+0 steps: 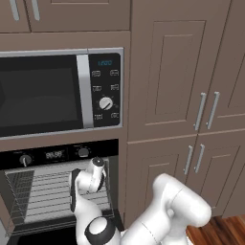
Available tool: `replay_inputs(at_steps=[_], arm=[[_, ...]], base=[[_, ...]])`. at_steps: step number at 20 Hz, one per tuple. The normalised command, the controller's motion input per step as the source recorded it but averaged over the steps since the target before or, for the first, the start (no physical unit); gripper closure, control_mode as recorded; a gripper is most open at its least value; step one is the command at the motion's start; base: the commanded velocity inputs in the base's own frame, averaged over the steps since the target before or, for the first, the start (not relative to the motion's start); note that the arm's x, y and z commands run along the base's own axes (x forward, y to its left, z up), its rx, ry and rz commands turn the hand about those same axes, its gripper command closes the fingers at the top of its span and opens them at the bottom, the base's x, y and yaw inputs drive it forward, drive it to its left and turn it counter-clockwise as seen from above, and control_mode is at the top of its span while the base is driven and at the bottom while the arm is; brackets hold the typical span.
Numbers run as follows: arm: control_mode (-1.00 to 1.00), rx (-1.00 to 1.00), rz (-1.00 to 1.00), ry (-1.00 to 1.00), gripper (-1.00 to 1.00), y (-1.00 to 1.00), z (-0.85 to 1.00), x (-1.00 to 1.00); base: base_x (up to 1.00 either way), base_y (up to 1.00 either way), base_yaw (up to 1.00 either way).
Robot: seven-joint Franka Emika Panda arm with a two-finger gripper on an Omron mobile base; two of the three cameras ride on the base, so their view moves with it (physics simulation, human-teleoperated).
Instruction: Take the fish from the oven and place it on the plate on the counter.
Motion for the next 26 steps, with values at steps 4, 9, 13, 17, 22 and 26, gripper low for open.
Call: replay_inputs(at_steps=[4,9,13,17,22,26], arm=[[-1.00,0.00,0.00,0.03,1.00,0.00,-0.17,0.00],[-1.00,0.00,0.00,0.01,1.00,0.00,-0.01,-0.01],[-1.00,0.00,0.00,0.01,1.00,0.00,0.30,-0.07],[-1.00,0.01,0.00,0.01,1.00,-0.10,0.36,-0.41],[-1.00,0.03,0.00,0.00,1.00,-0.20,0.31,-0.67],[-1.00,0.02,0.00,0.00,1.00,-0.28,0.21,-0.81]], base=[[0.00,0.00,0.00],[0.00,0.00,0.00],[0.00,0.00,0.00],[0.00,0.00,0.00],[0.00,0.00,0.00],[0.00,0.00,0.00]])
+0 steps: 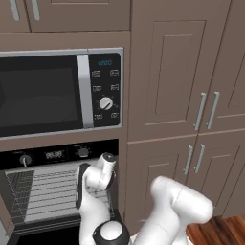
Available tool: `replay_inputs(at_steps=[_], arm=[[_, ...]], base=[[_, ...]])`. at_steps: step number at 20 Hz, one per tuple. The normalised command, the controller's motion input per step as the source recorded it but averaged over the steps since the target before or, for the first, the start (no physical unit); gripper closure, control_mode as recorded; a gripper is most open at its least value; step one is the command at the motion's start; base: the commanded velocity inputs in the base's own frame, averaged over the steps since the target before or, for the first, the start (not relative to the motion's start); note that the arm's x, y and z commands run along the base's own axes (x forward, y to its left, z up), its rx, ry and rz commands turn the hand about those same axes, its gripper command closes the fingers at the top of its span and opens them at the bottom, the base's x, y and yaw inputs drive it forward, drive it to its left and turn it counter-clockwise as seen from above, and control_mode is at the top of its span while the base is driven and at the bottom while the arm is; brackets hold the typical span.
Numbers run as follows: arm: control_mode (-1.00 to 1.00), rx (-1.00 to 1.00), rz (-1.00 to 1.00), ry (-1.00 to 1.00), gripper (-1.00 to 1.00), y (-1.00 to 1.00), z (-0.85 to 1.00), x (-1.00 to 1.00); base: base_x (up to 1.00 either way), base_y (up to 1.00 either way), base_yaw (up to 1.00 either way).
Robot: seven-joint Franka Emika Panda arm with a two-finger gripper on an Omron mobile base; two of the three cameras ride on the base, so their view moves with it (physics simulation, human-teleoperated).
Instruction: Take the fish from the oven and place it on the plate on the counter.
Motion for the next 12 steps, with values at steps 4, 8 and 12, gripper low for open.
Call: replay_inputs(at_steps=[4,8,12], arm=[[-1.00,0.00,0.00,-0.05,1.00,-0.19,0.48,-0.65],[-1.00,0.00,0.00,-0.05,1.00,-0.03,0.78,-0.51],[-1.00,0.00,0.02,-0.02,1.00,0.00,0.85,-0.38]], base=[[0.00,0.00,0.00],[0.00,0.00,0.00],[0.00,0.00,0.00]])
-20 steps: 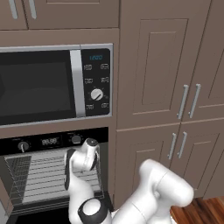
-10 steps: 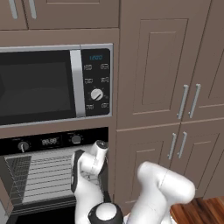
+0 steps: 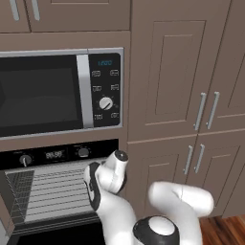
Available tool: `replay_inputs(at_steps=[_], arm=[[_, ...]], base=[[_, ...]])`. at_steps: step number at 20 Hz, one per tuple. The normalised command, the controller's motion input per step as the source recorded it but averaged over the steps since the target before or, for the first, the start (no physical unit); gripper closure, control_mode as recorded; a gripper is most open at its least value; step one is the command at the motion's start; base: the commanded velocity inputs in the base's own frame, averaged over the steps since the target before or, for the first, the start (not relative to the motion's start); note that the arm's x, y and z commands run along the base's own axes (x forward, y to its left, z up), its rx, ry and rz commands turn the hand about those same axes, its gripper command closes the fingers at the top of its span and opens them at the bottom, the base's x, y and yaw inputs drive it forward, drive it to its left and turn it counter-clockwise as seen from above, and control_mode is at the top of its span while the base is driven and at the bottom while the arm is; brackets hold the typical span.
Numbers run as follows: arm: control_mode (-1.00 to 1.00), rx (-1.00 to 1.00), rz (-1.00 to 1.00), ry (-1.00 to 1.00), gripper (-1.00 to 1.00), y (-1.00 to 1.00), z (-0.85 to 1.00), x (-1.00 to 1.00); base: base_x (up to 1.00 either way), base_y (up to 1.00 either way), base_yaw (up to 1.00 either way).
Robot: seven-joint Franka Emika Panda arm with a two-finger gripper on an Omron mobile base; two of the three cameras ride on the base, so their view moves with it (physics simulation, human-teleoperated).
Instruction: Take the fish from the oven and place it on the plate on the counter.
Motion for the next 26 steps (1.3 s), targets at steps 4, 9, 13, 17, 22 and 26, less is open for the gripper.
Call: replay_inputs(at_steps=[4,9,13,17,22,26], arm=[[-1.00,-0.01,0.06,0.00,1.00,0.00,0.94,-0.31],[-1.00,-0.02,0.05,-0.02,1.00,-0.18,0.92,-0.30],[-1.00,-0.02,0.03,-0.06,1.00,-0.32,0.88,-0.37],[-1.00,-0.02,0.00,-0.10,1.00,-0.36,0.83,-0.46],[-1.00,0.00,0.00,-0.12,1.00,-0.44,0.82,-0.47],[-1.00,0.00,0.00,-0.02,1.00,-0.54,0.82,-0.35]], base=[[0.00,0.00,0.00],[0.00,0.00,0.00],[0.00,0.00,0.00],[0.00,0.00,0.00],[0.00,0.00,0.00],[0.00,0.00,0.00]])
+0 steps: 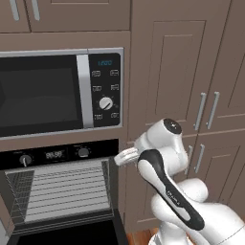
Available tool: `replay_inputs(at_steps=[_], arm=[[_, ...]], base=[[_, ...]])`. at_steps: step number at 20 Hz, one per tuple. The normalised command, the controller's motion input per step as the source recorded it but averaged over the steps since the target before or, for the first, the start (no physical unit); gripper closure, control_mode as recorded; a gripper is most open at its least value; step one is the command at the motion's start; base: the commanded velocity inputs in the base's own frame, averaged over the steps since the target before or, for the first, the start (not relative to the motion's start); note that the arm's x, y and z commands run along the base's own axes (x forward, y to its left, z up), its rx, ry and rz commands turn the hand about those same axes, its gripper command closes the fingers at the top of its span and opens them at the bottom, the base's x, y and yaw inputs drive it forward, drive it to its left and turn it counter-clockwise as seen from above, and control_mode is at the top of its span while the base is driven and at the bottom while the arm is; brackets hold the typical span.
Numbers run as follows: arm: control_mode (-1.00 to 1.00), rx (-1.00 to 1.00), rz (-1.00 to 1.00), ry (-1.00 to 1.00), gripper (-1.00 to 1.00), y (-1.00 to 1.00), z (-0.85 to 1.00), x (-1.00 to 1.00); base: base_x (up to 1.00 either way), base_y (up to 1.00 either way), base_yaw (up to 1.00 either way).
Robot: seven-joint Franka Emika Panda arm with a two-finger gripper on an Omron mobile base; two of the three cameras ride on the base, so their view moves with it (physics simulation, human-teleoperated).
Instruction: Take the fish from the oven and place it on the plate on the counter.
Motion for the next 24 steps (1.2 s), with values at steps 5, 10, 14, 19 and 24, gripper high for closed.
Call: replay_inputs(at_steps=[5,10,14,19,24], arm=[[-1.00,-0.03,-0.03,0.00,1.00,-0.55,0.71,-0.37],[-1.00,-0.10,-0.08,0.00,1.00,-0.61,0.58,-0.27],[-1.00,-0.13,-0.12,0.00,1.00,-0.64,0.46,-0.25],[-1.00,-0.09,-0.13,0.00,1.00,-0.67,0.35,-0.55],[-1.00,-0.04,-0.10,0.00,1.00,-0.56,0.41,-0.71]], base=[[0.00,0.00,0.00],[0.00,0.00,0.00],[0.00,0.00,0.00],[0.00,0.00,0.00],[0.00,0.00,0.00]])
